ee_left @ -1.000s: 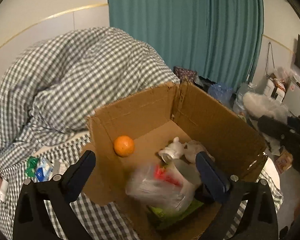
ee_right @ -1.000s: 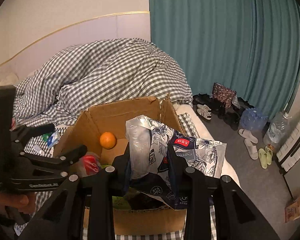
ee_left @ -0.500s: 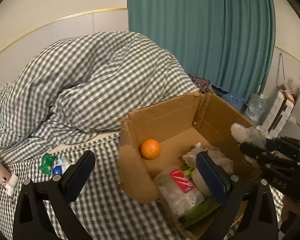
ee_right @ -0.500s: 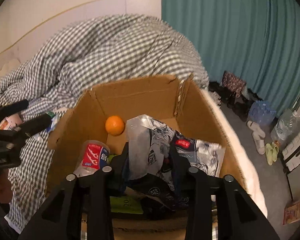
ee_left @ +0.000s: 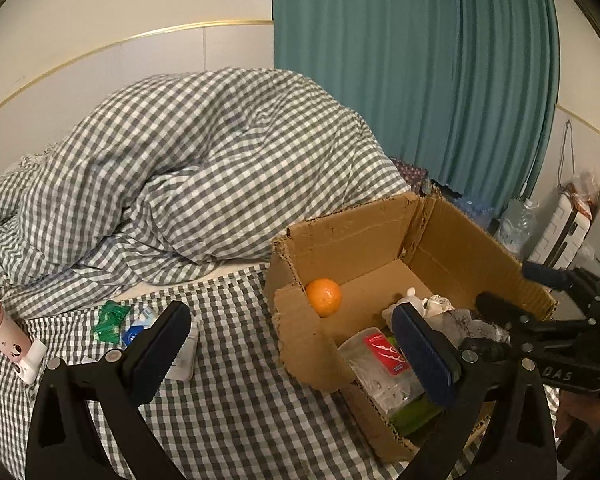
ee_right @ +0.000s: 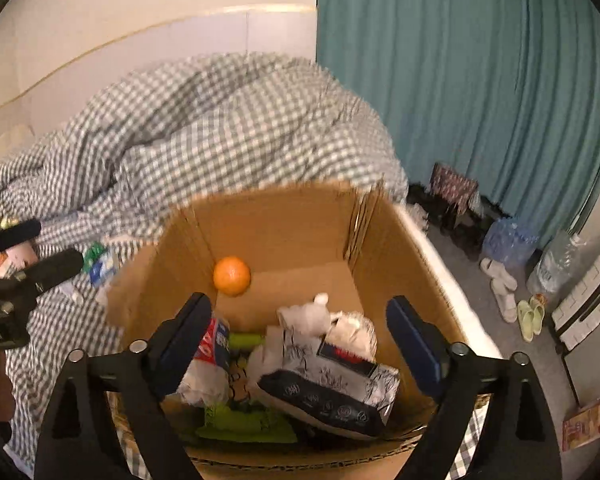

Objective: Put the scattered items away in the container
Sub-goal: 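Lower the floral wipes pack into the box and open the right tool, then move both tools back from the box toward the items on the bed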

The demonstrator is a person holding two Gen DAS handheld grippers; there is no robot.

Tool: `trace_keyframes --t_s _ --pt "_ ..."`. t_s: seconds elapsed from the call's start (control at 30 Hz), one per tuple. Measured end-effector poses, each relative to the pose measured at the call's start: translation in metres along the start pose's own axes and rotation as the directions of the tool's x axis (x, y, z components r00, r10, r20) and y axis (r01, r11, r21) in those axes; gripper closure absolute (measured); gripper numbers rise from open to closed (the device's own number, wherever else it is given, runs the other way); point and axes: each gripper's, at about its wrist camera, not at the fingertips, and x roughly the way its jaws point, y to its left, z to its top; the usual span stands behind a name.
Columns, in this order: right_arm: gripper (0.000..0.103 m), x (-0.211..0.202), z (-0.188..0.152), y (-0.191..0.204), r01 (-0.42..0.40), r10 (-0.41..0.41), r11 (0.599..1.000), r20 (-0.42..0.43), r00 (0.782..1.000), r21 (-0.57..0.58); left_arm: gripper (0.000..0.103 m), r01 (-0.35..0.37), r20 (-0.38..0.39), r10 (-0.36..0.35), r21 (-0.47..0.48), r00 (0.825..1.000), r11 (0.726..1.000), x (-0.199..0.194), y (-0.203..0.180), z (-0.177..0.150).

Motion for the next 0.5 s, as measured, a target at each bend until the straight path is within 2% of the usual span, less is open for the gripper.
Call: trace_keyframes --t_s 0.3,0.5 --pt "0.000 -0.054 0.023 0.026 0.021 -0.018 1.000 0.170 0.985 -0.012 0.000 -0.031 0.062 0.033 -0.030 0.998 0.999 -0.046 0.026 0.002" --pt "0.000 -0.074 0.030 0.050 0.006 0.000 1.000 0.212 0.977 -0.028 0.000 -0.073 0.090 0.078 -0.061 0.993 0.995 -0.075 0.051 -0.003"
